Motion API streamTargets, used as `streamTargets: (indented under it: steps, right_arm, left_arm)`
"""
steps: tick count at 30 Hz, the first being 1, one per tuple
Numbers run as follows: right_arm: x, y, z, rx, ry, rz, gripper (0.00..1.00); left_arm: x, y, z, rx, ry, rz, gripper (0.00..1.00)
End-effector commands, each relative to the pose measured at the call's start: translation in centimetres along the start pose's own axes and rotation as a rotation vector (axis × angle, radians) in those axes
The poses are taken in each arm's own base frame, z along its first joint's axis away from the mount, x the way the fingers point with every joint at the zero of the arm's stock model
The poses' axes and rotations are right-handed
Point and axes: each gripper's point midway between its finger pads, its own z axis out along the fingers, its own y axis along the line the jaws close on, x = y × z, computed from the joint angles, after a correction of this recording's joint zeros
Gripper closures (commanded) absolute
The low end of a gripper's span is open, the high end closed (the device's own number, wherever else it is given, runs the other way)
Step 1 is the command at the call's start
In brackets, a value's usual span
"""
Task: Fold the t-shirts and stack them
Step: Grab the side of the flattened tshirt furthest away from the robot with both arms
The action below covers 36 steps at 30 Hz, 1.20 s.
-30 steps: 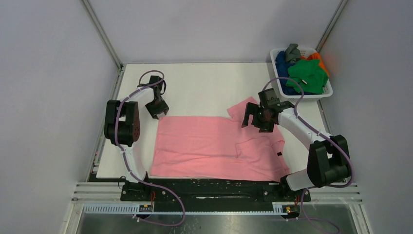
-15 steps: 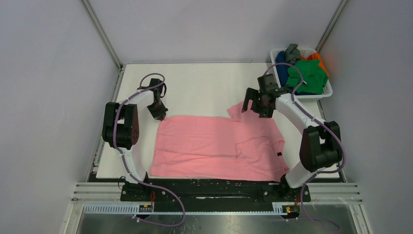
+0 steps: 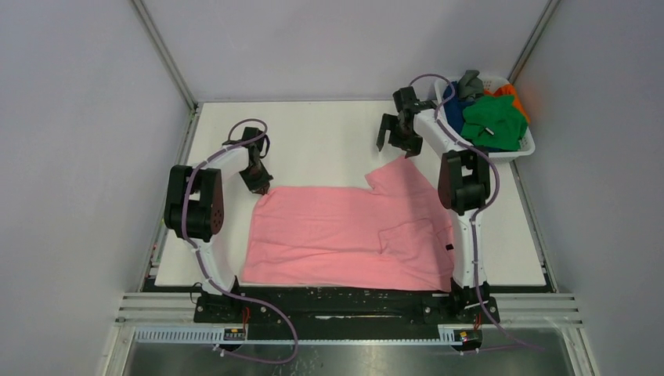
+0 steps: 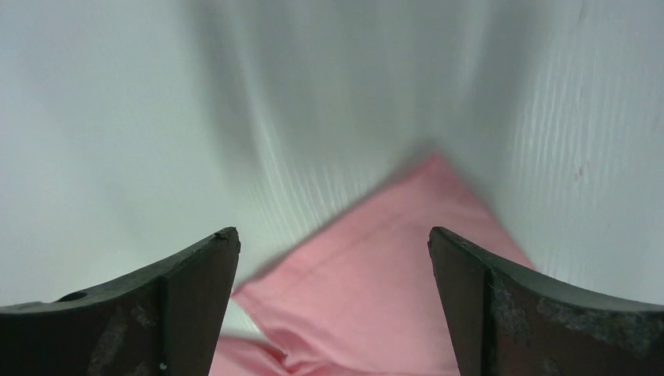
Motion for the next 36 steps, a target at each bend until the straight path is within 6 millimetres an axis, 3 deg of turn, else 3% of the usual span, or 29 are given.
streamTargets:
  steps: [1, 4, 8, 9, 15, 19, 23, 31, 36]
  right_arm:
    - [-2.7, -0.8, 0.6, 0.064, -0.001, -0.018, 0.01]
    - [-3.3, -0.5, 1.9, 0.061, 0.036, -0.022, 0.01]
    - [-1.4, -0.4, 3.8, 0.049, 0.121, -0.015, 0.03]
    - [-1.1, -0.5, 3.9, 0.052, 0.132, -0.015, 0.07]
    - [0.8, -1.1, 3.4, 0.055, 0.187, -0.016, 0.06]
    - [2.2, -1.7, 2.8, 0.070, 0.221, -0.015, 0.12]
    - [2.3, -1.7, 2.1, 0.056, 0.213, -0.025, 0.18]
    - [2.7, -1.6, 1.3, 0.032, 0.218, -0.058, 0.32]
    - [3.1, -1.8, 1.5, 0.045, 0.233, -0.045, 0.57]
  left_arm:
    - [-0.4, -0.8, -1.7, 0.055, -0.031, 0.009, 1.00]
    - [-0.4, -0.7, -1.8, 0.056, -0.035, 0.012, 1.00]
    - [-0.6, -0.8, -2.0, 0.059, -0.040, 0.012, 1.00]
    - [-0.6, -0.8, -2.0, 0.060, -0.041, 0.013, 1.00]
    - [-0.7, -0.9, -2.6, 0.074, -0.052, 0.008, 1.00]
    - [-0.8, -0.8, -3.0, 0.074, -0.063, 0.007, 1.00]
    - [-0.8, -0.8, -3.2, 0.080, -0.065, 0.008, 1.00]
    - [-0.8, -0.8, -3.5, 0.088, -0.069, 0.008, 1.00]
    - [-1.0, -1.0, -3.5, 0.093, -0.070, 0.011, 1.00]
